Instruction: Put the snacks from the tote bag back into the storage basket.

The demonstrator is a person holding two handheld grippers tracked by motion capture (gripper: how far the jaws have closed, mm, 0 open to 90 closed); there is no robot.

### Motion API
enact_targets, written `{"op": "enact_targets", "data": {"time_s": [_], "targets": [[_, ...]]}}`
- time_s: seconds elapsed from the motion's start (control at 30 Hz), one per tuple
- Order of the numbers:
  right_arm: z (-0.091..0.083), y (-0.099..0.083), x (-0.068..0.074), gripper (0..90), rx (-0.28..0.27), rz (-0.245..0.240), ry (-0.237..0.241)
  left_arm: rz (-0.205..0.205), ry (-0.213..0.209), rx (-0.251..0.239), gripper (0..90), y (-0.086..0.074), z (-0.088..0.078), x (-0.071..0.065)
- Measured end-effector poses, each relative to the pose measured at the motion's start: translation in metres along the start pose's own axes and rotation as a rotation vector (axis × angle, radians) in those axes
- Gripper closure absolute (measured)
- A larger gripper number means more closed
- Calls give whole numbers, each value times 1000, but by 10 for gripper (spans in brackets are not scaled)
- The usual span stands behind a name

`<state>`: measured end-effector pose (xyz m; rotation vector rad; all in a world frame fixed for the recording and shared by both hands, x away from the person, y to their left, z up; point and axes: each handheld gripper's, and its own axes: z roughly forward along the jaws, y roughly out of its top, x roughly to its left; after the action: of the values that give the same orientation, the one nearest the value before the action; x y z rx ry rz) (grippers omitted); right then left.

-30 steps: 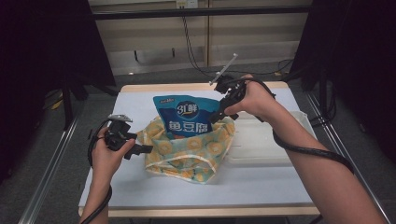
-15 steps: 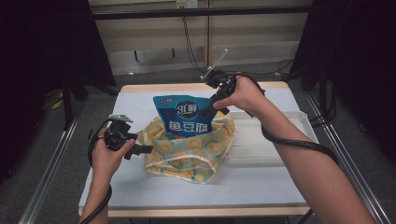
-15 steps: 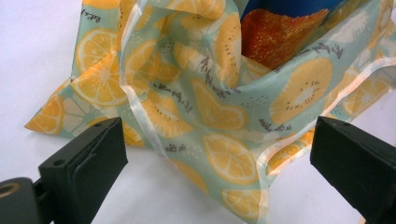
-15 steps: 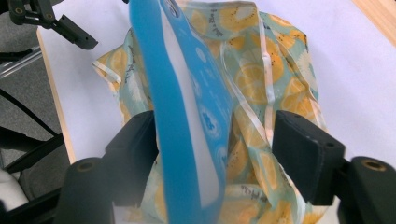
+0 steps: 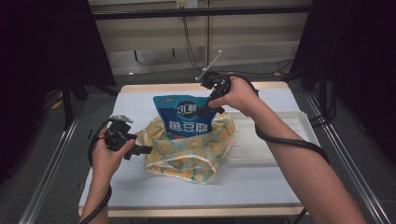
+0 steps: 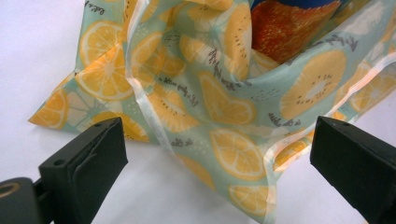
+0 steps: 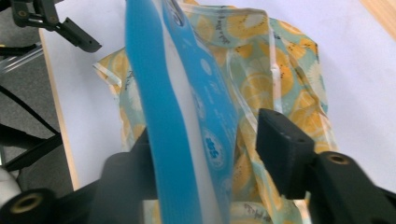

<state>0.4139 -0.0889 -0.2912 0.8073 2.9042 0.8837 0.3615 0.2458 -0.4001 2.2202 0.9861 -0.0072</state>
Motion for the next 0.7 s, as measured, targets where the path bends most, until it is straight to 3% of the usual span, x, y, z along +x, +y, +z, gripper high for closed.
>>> {"op": "enact_targets", "data": {"time_s": [0.07, 0.27, 0.5, 0.63, 0.7], "targets": [[1, 1, 1, 528, -26, 6, 11, 6, 7, 4, 36, 0, 0, 0], [4, 3, 2, 630, -25, 8, 27, -2, 7, 7, 37, 0, 1, 0], [6, 7, 6, 758, 23, -54, 12, 3, 12, 13, 39, 0, 2, 0], [7, 8, 8, 883, 18, -88, 24, 1, 10, 8, 39, 0, 2, 0], [7, 8, 9, 900, 15, -106, 19, 0, 10, 3, 40, 0, 2, 0]]}}
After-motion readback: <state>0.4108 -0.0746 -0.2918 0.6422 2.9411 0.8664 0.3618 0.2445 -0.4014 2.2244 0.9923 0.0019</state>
